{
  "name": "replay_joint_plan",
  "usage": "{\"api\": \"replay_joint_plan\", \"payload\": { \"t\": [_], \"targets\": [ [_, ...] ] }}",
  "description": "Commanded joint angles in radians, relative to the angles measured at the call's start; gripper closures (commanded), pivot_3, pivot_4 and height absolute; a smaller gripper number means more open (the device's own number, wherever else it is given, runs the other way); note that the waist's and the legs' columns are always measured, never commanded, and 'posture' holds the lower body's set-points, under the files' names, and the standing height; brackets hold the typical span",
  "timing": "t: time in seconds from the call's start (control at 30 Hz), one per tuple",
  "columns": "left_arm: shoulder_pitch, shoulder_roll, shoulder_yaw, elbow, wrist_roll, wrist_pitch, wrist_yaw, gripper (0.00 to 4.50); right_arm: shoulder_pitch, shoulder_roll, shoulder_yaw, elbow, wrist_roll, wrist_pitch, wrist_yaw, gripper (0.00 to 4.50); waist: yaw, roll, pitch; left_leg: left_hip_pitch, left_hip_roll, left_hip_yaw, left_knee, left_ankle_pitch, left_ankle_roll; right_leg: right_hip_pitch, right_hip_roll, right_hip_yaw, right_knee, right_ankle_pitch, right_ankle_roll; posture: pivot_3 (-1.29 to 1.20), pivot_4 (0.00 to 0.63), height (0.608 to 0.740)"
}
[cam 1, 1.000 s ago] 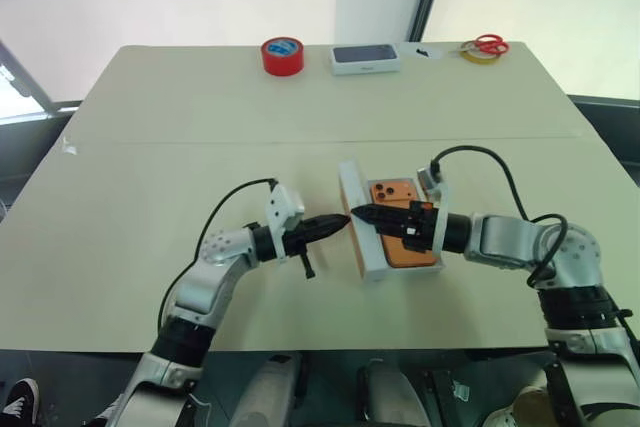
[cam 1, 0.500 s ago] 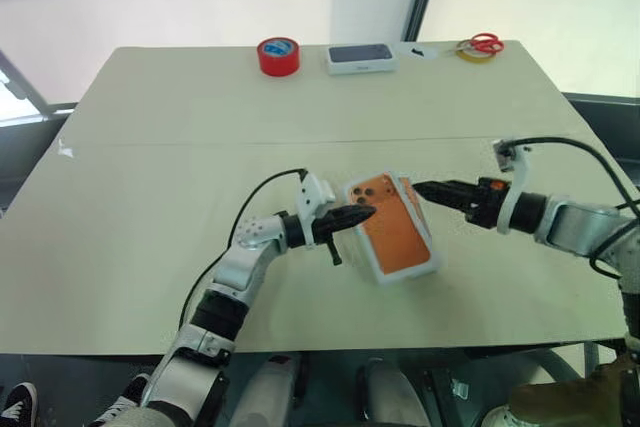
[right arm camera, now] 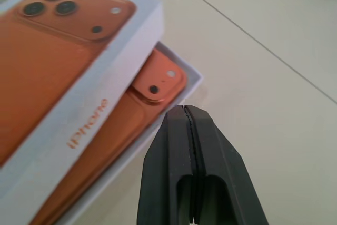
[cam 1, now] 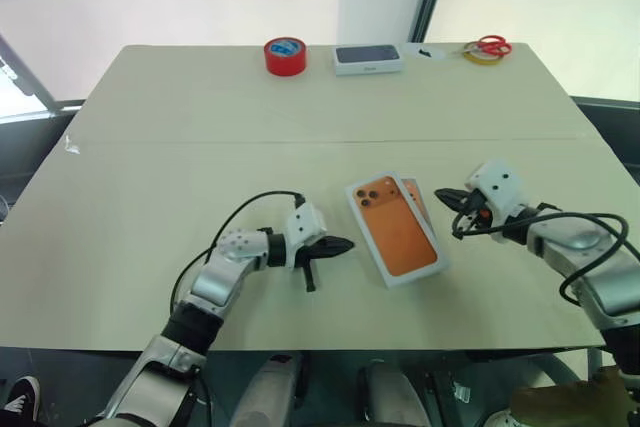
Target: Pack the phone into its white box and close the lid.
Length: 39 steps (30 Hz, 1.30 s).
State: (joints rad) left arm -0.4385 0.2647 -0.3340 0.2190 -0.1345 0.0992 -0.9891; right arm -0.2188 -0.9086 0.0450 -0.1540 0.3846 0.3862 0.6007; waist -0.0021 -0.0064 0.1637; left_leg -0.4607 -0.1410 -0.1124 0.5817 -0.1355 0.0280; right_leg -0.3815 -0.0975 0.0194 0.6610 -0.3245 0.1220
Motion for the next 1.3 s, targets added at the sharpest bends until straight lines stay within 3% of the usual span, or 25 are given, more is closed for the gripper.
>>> {"api": "replay_joint_plan", "payload": {
  "t": [0.03, 0.83, 1.13, 1.3],
  "targets": [
    [-0.038, -0.042, -0.011, 0.063, 0.025, -0.044, 0.025, 4.50, 0.004, 0.000, -0.013, -0.042, -0.057, -0.031, 0.035, 4.46, 0.006, 0.000, 0.000, 0.000, 0.000, 0.000, 0.000, 0.000, 0.000, 0.000, 0.000, 0.000, 0.000, 0.000, 0.000, 0.00, 0.150, 0.740],
    [-0.208, -0.187, 0.023, 0.311, 0.058, -0.149, 0.109, 4.50, -0.096, 0.115, -0.001, 0.077, -0.313, -0.043, 0.020, 4.46, 0.014, 0.000, 0.000, 0.000, -0.001, -0.003, 0.008, -0.001, 0.000, 0.004, 0.000, -0.004, 0.002, 0.000, 0.001, 0.00, 0.150, 0.740],
    [-0.210, -0.181, 0.034, 0.283, 0.061, -0.151, 0.126, 4.50, -0.114, 0.146, 0.011, 0.112, -0.381, -0.072, 0.023, 4.46, 0.014, 0.000, 0.000, 0.000, -0.001, -0.003, 0.008, -0.001, 0.000, 0.004, 0.001, -0.004, 0.002, 0.001, 0.002, 0.00, 0.150, 0.740],
    [-0.232, -0.194, 0.083, 0.206, 0.003, -0.076, 0.135, 4.50, -0.109, 0.147, -0.084, 0.063, -0.284, -0.090, 0.074, 4.46, 0.013, 0.000, 0.000, 0.000, -0.001, -0.003, 0.008, -0.001, 0.000, 0.004, 0.001, -0.004, 0.002, 0.001, 0.002, 0.00, 0.150, 0.740]
  ]
}}
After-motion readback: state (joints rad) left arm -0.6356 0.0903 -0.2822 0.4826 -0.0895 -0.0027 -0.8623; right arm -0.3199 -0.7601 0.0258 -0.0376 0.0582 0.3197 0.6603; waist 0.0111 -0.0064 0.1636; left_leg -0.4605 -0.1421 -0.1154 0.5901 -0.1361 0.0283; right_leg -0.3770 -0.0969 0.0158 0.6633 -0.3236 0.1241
